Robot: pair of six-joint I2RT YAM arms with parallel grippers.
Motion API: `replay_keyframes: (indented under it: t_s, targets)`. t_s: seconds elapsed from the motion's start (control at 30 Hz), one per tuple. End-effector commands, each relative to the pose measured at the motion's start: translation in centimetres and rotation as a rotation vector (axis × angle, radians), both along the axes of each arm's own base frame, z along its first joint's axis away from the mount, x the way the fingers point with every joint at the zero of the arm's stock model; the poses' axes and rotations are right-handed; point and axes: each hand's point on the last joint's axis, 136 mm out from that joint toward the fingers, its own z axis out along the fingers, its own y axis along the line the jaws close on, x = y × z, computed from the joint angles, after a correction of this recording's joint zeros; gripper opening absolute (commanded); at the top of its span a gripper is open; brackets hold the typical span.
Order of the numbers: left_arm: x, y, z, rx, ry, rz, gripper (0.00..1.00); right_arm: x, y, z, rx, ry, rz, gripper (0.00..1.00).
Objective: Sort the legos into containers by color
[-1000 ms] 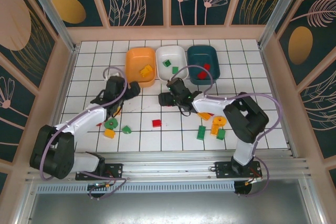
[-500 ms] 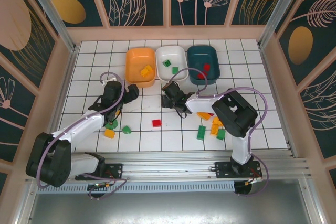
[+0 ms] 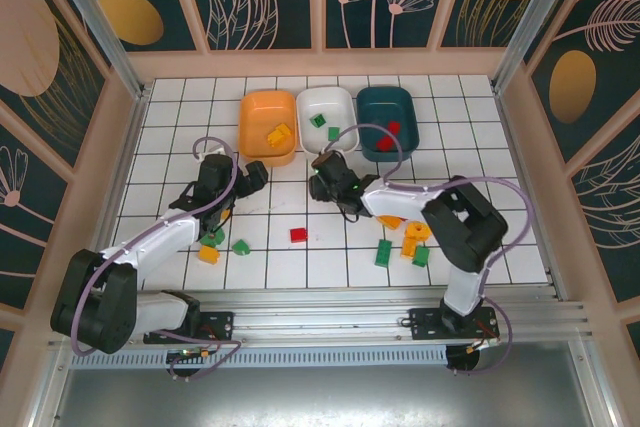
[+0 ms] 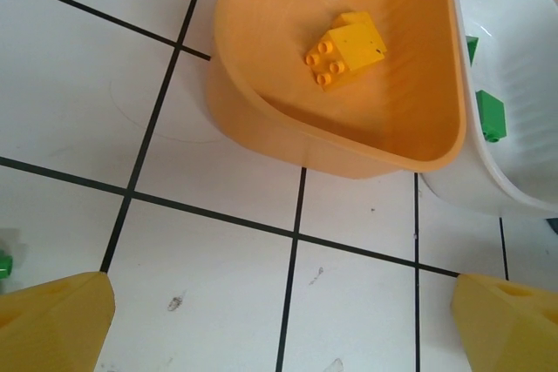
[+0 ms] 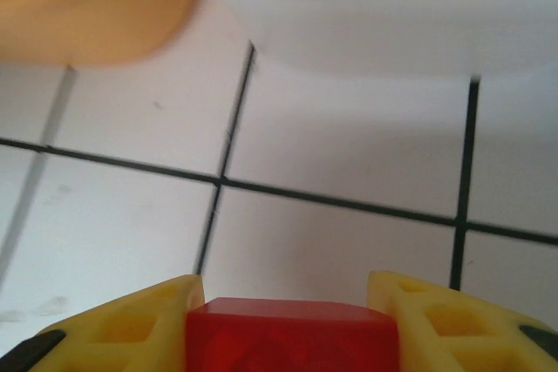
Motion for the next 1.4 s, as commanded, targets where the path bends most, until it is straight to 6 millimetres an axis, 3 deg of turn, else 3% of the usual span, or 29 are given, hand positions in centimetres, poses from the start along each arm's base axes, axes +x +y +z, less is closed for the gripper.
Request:
replay_keyframes:
  t_s: [0.0,0.07,0.17,0.23,0.33,0.5,0.6,0.7,0.87,1.03,1.17,1.37]
  targets:
    - [1.0,-0.9,1.7,-0.062,-0.043,-0.008,0.98,2.3,-2.4,6.1,0.036,-0.125,-0.053,0.37]
    - [0.8,-1.2,1.7,-0.087,-0.043,-0.017,0.99,4.4,-5.4,7.7,0.040,-0.157,-0.113,0.37]
    - [0.4,-1.2,1.4,-0.112,-0.042,-0.015,0.98,7.5,-9.5,8.3,0.043,-0.168,-0.192,0.37]
    - [0.0,-1.1,1.0,-0.115,-0.033,-0.011,0.99,10.0,-13.0,7.8,0.035,-0.148,-0.261,0.37]
    - [-0.5,-1.1,0.4,-0.122,-0.015,-0.016,0.99,13.0,-16.0,5.9,0.008,-0.101,-0.306,0.37]
    - [-1.3,-0.9,-0.1,-0.125,0.004,-0.014,0.98,16.7,-18.5,4.1,-0.038,-0.057,-0.344,0.42]
    - [-1.7,-0.4,0.0,-0.112,0.006,0.001,0.98,18.2,-19.4,4.6,-0.040,-0.070,-0.366,0.57]
    - [-2.0,0.2,0.3,-0.102,0.010,0.025,0.98,18.8,-19.9,5.9,-0.048,-0.089,-0.390,0.63]
    - [-2.7,1.0,0.7,-0.096,0.020,0.066,0.98,17.6,-19.7,9.3,-0.011,-0.162,-0.405,0.66]
    - [-4.0,2.6,-0.1,-0.089,0.054,0.148,0.99,12.3,-16.1,11.5,0.045,-0.234,-0.346,0.67]
    - [-5.5,4.2,-1.3,-0.071,0.100,0.231,0.98,6.8,-13.4,10.4,0.073,-0.265,-0.279,0.67]
    - [-6.9,5.6,-3.9,0.036,0.191,0.254,0.96,2.8,-12.9,8.2,0.089,-0.227,-0.244,0.67]
